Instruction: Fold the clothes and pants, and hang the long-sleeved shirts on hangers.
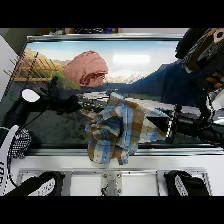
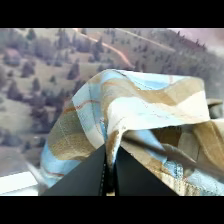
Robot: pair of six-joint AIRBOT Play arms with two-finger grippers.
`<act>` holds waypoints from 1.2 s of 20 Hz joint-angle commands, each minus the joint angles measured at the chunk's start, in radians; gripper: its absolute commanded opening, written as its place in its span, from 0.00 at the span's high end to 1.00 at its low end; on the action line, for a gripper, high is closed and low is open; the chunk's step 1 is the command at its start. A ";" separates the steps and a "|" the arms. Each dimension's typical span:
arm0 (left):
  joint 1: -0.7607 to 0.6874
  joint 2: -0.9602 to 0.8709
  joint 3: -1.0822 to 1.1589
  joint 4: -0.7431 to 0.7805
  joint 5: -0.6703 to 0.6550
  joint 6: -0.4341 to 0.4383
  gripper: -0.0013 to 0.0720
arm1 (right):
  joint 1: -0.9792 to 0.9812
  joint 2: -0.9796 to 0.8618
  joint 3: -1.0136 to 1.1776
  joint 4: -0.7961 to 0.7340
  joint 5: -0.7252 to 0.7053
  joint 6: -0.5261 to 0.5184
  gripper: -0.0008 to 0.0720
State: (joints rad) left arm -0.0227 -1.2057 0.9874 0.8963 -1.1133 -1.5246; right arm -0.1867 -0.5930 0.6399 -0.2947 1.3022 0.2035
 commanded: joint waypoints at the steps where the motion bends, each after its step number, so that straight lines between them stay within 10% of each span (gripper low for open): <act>1: 0.002 -0.038 0.106 0.100 -0.131 0.007 0.97 | -0.001 0.003 0.001 -0.020 -0.077 0.011 0.97; 24: -0.096 -0.332 1.084 0.279 -0.536 0.156 0.96 | 0.002 0.002 0.163 0.073 0.372 0.194 0.97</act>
State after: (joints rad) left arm -0.0784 -1.5246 2.0098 1.1717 -1.6241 -1.4151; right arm -0.1864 -0.5911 0.7681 -0.3206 1.6455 0.3790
